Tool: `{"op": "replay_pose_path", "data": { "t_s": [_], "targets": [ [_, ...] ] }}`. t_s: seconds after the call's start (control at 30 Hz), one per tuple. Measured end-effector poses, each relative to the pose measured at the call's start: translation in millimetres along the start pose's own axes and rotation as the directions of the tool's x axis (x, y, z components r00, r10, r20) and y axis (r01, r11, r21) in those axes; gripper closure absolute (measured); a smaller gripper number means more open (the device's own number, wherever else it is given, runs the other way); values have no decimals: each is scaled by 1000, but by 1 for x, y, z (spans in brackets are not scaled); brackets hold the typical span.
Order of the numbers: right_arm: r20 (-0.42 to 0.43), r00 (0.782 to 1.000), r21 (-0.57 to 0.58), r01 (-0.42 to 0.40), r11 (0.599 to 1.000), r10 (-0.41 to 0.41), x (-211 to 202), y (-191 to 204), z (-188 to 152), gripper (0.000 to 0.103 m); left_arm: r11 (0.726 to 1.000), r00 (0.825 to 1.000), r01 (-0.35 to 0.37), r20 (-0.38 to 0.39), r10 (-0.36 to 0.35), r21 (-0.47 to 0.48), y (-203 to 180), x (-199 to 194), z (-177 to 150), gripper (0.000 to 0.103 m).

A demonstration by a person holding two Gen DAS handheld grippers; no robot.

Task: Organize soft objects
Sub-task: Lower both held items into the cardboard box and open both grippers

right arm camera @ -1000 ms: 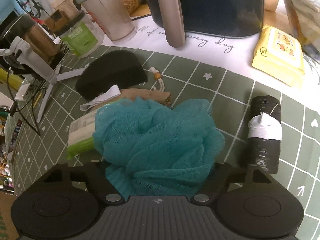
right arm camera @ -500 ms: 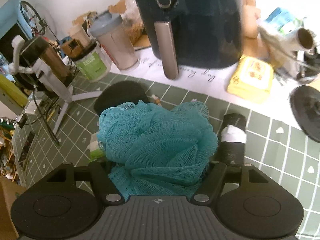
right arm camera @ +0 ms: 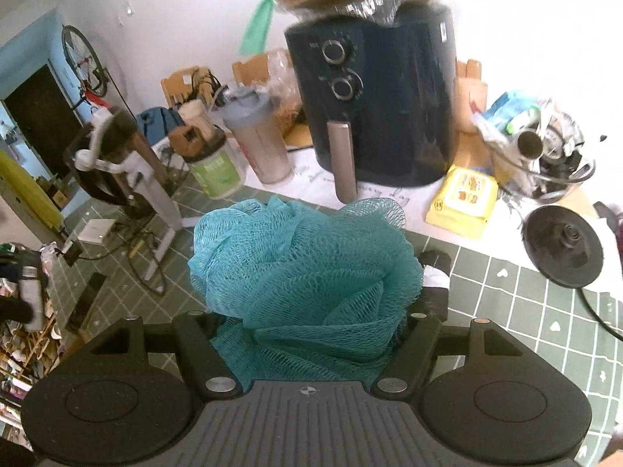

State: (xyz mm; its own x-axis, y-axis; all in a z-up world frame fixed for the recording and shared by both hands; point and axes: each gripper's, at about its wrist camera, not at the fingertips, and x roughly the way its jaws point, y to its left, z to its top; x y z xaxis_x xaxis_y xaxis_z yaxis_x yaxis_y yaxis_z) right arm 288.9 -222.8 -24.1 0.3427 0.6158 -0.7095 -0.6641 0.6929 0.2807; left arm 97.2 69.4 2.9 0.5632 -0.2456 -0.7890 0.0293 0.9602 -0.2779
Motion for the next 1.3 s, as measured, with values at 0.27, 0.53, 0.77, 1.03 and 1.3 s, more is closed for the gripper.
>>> {"op": "replay_pose_path", "data": {
  "t_s": [0.27,0.53,0.77,1.03,1.3],
  "targets": [
    [40,998,13,-37,999,37,-50,29,-16,31,1000,999,6,-34,-5,29,-17,4,-9,37],
    [52,992,54,-121,991,119,-80,56,-36,30,999,997,6,-74,-3,52,-31,9,-21,37],
    [14,985,125,-171,977,170,-89,71,-60,30,998,994,-5,-110,12,62,-40,16,-33,37],
    [-50,980,250,-177,952,195,-69,74,-99,30,996,977,-73,-195,82,50,-43,37,-47,36],
    [-95,983,329,-118,937,157,-53,78,-124,29,995,970,-102,-220,99,-4,-36,50,-56,21]
  ]
}}
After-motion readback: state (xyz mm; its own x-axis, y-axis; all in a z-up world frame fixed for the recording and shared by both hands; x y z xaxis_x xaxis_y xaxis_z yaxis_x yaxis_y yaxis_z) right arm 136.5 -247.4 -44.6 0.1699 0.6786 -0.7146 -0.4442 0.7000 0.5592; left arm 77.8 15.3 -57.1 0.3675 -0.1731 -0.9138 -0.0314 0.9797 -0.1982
